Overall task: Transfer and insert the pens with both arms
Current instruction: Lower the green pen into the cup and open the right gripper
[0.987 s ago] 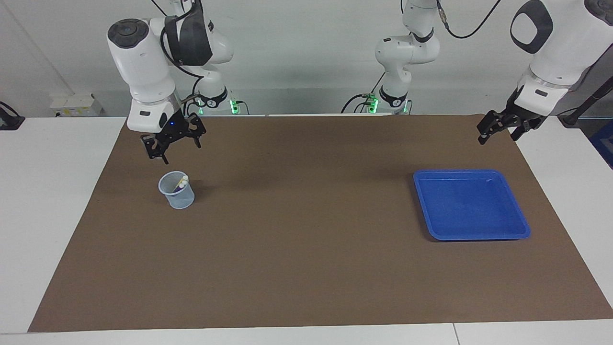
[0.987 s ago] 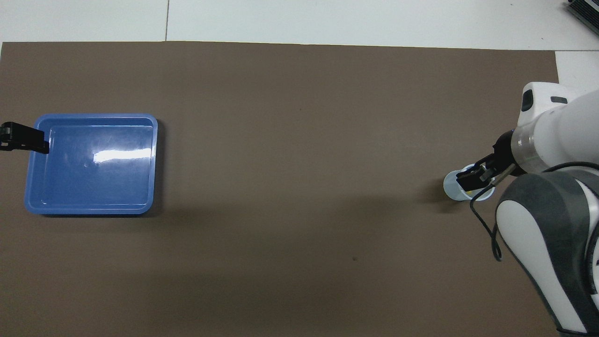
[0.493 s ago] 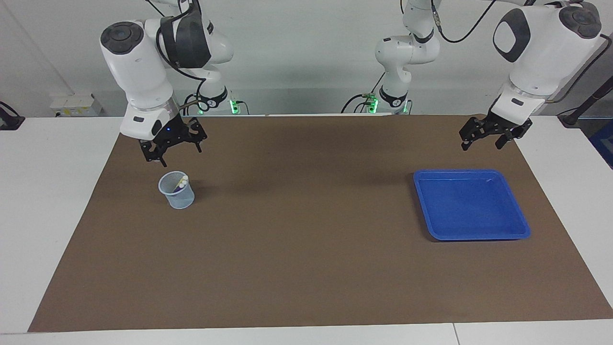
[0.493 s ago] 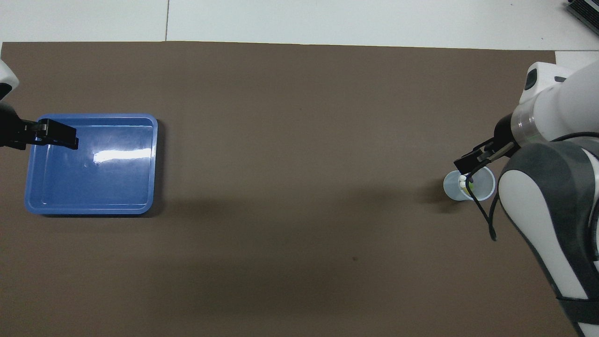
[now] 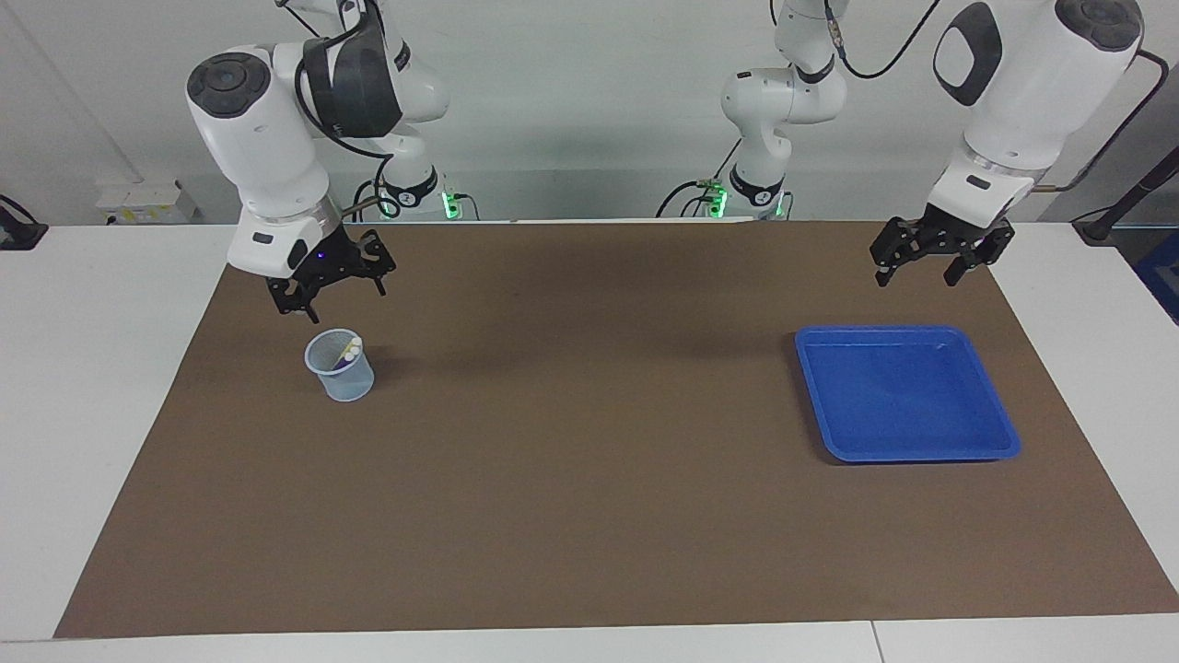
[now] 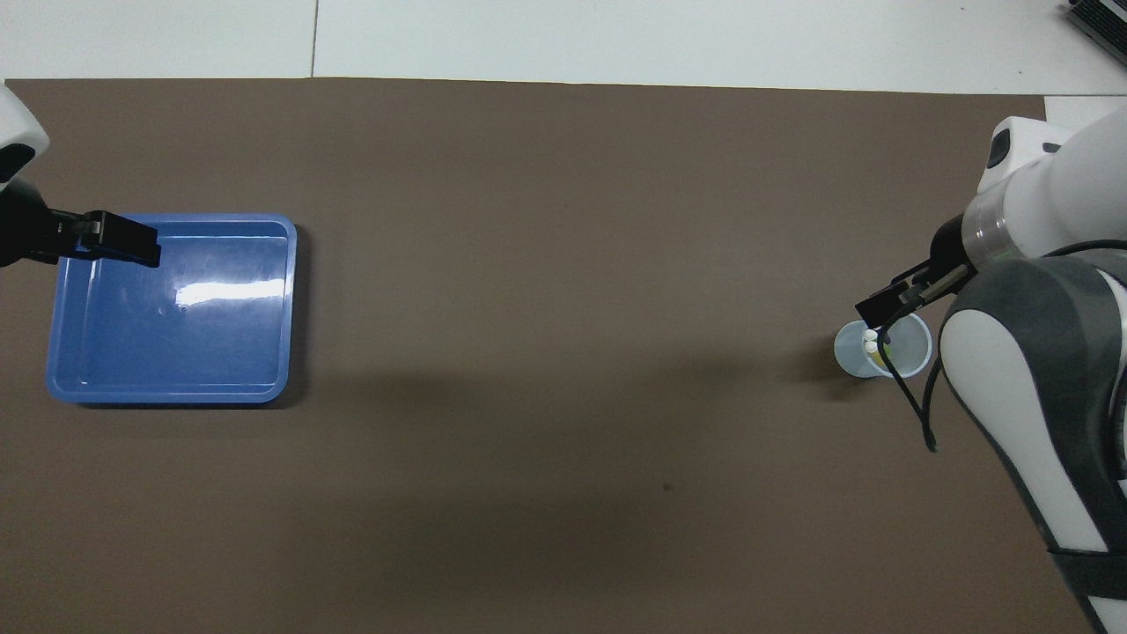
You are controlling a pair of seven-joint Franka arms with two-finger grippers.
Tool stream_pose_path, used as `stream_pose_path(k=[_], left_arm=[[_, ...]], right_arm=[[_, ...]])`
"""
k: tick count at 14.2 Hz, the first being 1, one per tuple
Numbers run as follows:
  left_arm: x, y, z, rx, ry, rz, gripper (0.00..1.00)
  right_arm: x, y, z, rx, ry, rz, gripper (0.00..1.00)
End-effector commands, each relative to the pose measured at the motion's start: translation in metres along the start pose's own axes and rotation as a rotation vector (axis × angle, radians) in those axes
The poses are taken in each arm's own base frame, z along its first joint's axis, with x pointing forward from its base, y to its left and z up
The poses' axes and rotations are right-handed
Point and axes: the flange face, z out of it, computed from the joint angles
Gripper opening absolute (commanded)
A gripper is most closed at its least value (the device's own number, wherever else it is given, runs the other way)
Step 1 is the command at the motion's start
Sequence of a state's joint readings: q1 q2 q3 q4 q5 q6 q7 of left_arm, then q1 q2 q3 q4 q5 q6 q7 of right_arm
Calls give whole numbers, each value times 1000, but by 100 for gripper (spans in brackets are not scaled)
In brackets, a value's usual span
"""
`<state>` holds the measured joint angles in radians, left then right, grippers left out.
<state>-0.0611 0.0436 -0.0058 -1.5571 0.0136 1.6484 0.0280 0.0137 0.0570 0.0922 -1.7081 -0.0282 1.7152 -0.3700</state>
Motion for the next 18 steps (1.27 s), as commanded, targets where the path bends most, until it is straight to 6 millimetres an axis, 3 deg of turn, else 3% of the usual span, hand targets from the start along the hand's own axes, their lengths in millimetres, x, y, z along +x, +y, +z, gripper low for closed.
stream_pose_path(k=[1,3,7,15,18], left_arm=[[6,-2,0,18,-48,-1,100],[7,-5,-12,9,-31,-6,100],[1,-15,-9,5,-74,-19,100],[-2,-12,-8,3,-90,-14,100],[-2,-10,-9,2,-89,-13,100]], right_arm=[[-18,-12,1,11,-12,71,100],[-18,-9,2,10,-6,87,100],[-13,-6,-1,-1,21,83,100],[-10,-4,-5,-9,19,149,100],[-8,-9,-19,-10,41,148,100]])
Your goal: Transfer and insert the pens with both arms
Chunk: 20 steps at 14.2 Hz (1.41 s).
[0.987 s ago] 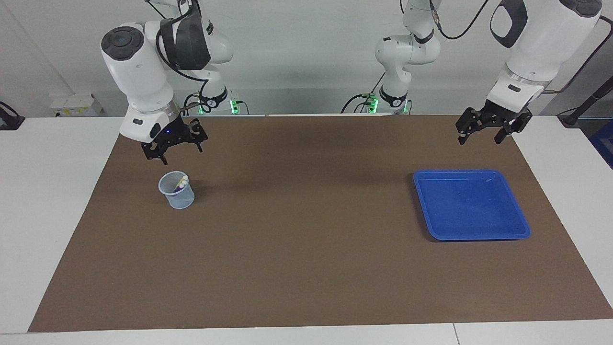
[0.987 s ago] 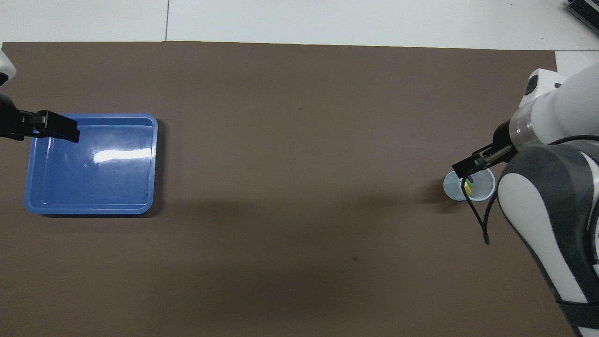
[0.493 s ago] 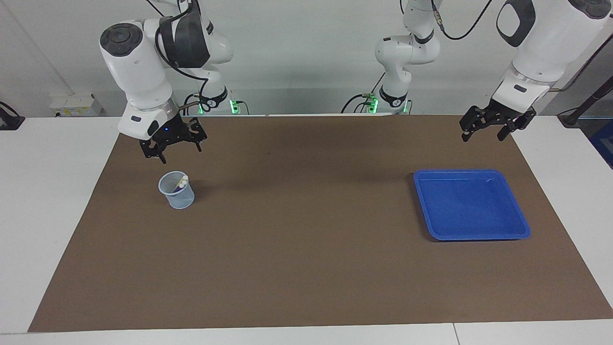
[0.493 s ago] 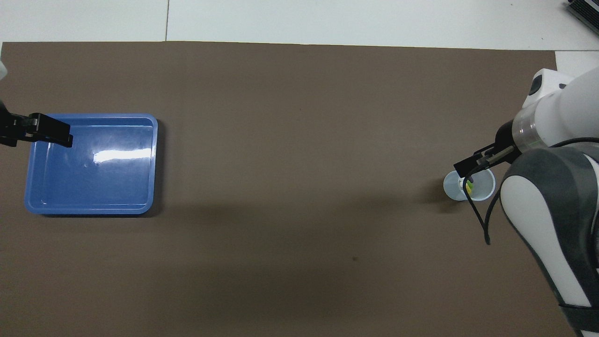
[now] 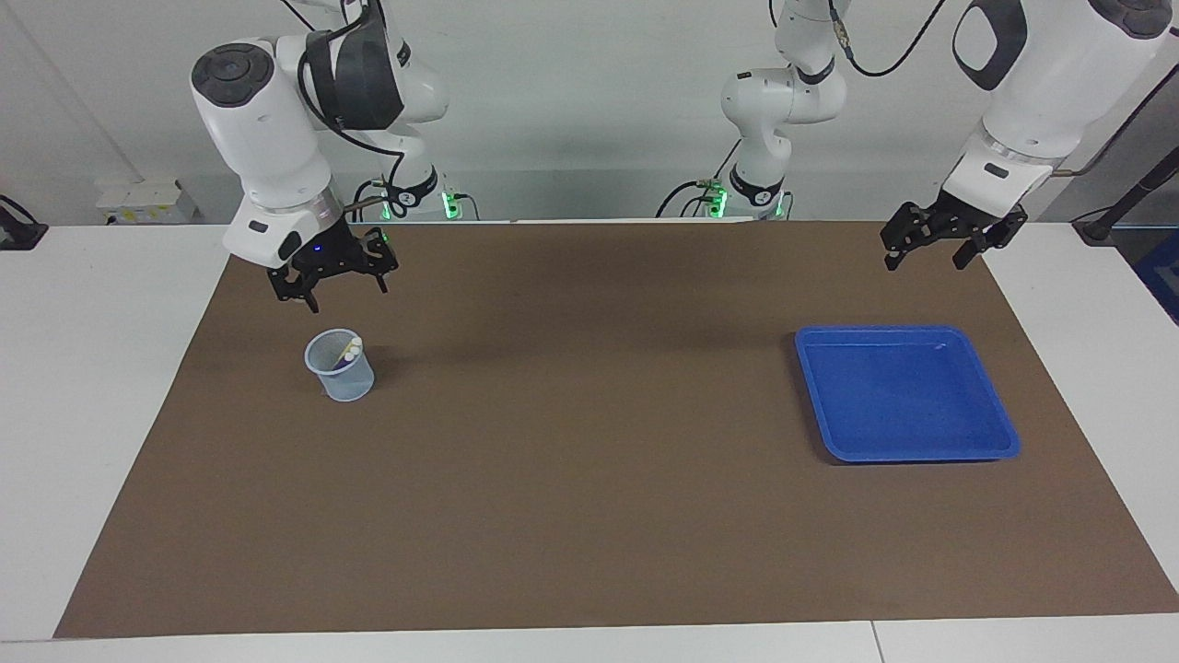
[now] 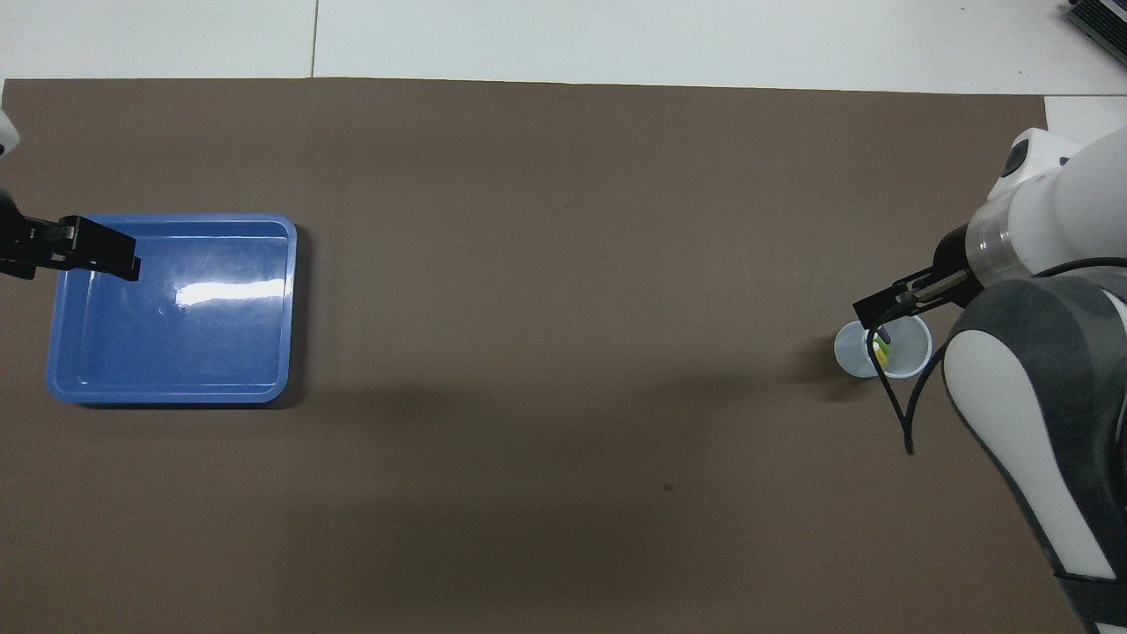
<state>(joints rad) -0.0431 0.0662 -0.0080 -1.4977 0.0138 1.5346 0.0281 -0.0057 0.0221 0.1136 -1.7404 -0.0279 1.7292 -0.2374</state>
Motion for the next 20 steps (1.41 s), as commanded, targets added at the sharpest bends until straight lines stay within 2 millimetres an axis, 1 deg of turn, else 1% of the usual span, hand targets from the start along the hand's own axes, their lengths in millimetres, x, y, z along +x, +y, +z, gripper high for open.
stream_pose_path(k=[1,5,9,15,20], left_arm=[[1,0,-3,4,-15,6,100],[1,0,-4,4,-14,4,100],[1,0,-4,3,-18,6,100],[1,1,-5,-23,-15,2,100],[1,1,-5,-23,-15,3,100]], right_arm=[[0,-4,-17,-1,28,19,100],[-3,1,-15,11,10,32,100],[-6,-3,-18,18,-15,55,100],[-12,0,-20,21,-32,64,100],[-12,-1,-21,21,-32,71,100]])
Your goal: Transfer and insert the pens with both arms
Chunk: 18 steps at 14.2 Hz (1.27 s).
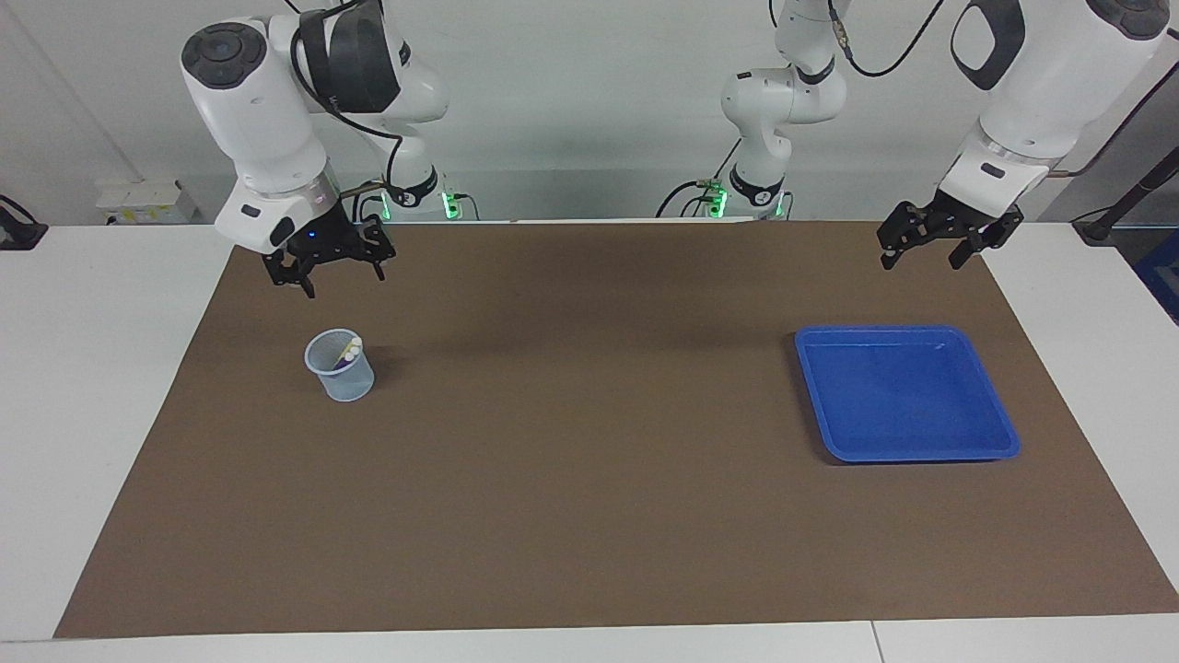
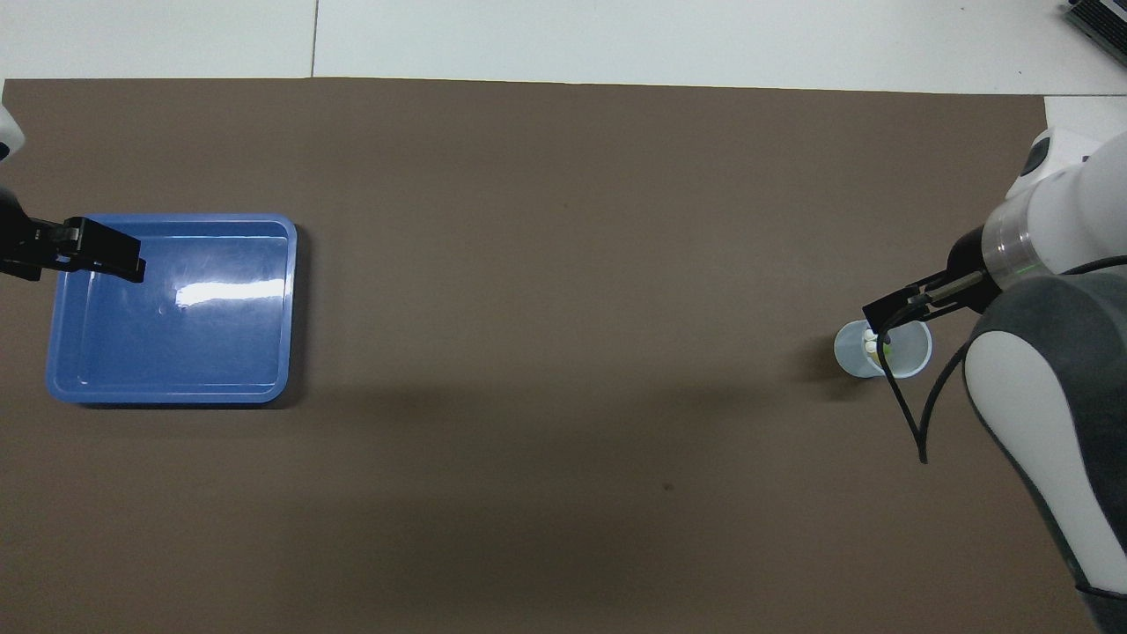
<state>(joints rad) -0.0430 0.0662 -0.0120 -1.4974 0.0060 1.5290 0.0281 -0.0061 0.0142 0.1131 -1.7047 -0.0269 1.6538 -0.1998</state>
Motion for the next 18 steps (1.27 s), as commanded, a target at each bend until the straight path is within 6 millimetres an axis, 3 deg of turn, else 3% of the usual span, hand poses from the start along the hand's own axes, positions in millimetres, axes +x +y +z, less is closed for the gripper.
stream_pose_path(k=[1,5,7,12,18], left_arm=[[1,-2,-5,-15,-9,-1,100],[1,-2,-5,-15,-9,-1,100],[1,-2,-6,-15,-8,-1,100],[0,-2,-7,-15,-6,-3,100],[0,-2,-7,-15,-5,-1,100]], right_arm=[[-6,1,-6,14,-2,50,100],[-5,-1,-11,12,7,132,100],[-12,14,-32,17,12,177,100],[-24,41,-57,49,16,236,100],[-34,77,-53,50,22,303,100]])
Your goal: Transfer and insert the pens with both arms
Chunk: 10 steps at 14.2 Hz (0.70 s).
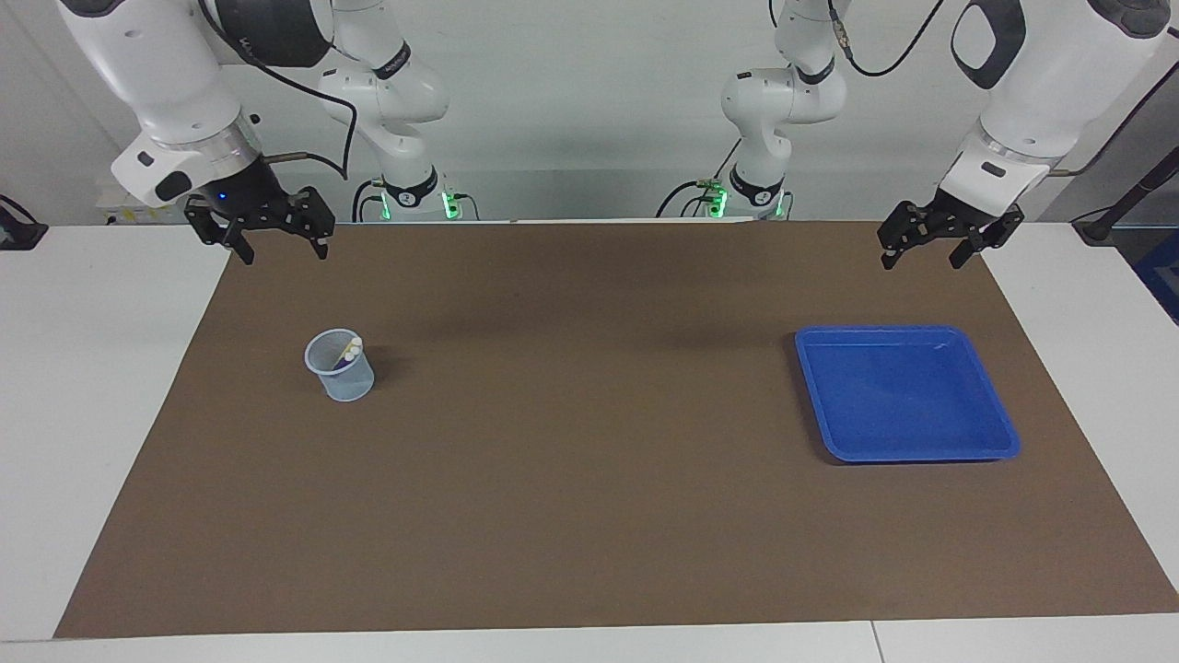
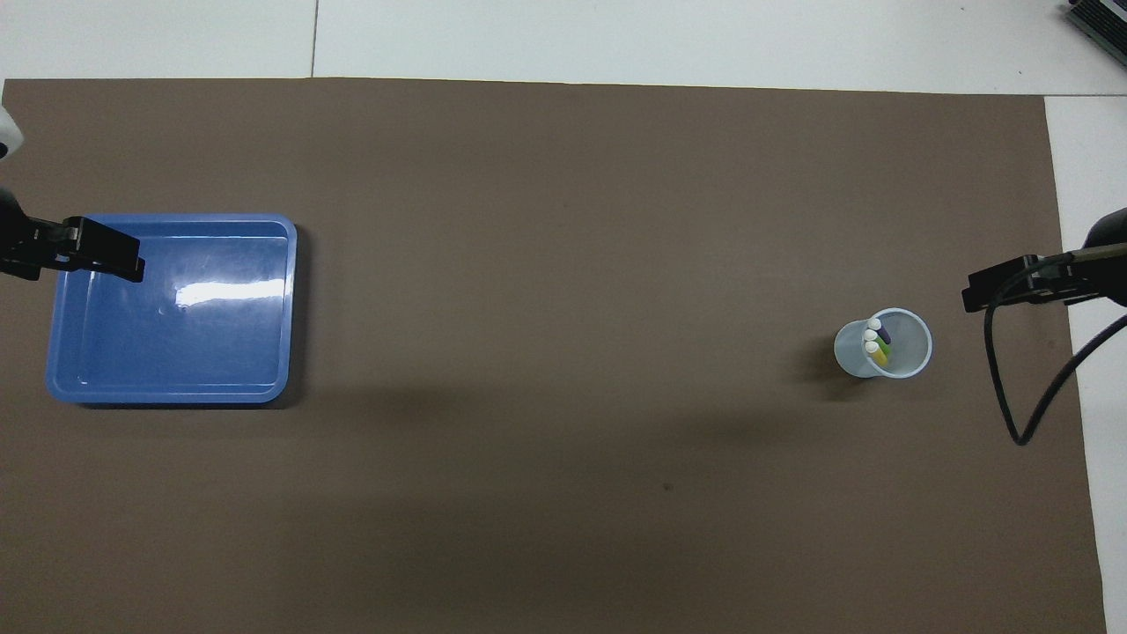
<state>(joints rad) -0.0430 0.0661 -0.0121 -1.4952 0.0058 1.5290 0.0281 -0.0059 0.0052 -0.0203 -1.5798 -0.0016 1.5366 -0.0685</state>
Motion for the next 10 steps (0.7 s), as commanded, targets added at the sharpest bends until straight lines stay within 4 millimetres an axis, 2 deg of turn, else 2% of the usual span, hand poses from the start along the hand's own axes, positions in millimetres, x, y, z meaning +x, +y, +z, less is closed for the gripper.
stream_pose_path(k=[1,10], left_arm=[[0,-2,-6,-15,-7,-3,100],[0,-2,-7,-15,-4,-3,100]], right_arm=[[-1,11,-2,19,1,38,100],[2,4,4,15,17,27,100]])
